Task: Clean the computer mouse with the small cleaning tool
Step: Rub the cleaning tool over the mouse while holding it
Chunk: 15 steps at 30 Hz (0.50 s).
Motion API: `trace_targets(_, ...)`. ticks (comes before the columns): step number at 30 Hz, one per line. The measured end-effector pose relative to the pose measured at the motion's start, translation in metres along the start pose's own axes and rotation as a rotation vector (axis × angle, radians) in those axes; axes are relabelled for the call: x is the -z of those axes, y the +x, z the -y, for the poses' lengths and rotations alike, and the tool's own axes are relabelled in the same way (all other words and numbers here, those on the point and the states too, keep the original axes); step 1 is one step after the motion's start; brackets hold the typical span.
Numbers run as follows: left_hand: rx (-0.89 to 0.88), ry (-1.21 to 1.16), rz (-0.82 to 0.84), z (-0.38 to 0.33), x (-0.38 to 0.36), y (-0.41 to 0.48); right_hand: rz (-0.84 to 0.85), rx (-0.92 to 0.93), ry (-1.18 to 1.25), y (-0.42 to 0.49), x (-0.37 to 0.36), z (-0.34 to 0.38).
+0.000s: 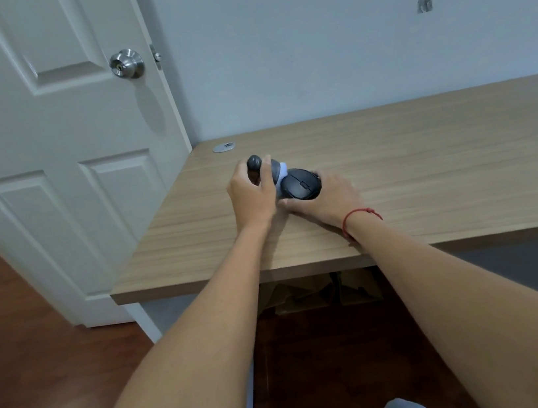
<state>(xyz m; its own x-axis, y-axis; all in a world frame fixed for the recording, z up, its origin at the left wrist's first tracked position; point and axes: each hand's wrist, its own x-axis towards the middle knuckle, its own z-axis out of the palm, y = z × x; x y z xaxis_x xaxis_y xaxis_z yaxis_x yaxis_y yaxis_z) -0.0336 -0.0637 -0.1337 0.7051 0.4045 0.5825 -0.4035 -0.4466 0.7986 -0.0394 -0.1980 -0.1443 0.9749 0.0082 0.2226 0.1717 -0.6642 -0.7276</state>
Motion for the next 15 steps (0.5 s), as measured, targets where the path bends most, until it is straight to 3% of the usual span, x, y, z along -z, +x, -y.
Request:
trace_targets(8, -0.035, 0.153, 0.034, 0.0032, 0.0017, -0.0013, -0.016, -0.018, -0.115, 0.0019, -0.0004, 0.0005)
trace_targets(15, -0.119, 0.073, 0.068, -0.0054, -0.0014, -0.0075, -0.046, -0.029, -0.085, 0.0008, -0.0007, 0.0023)
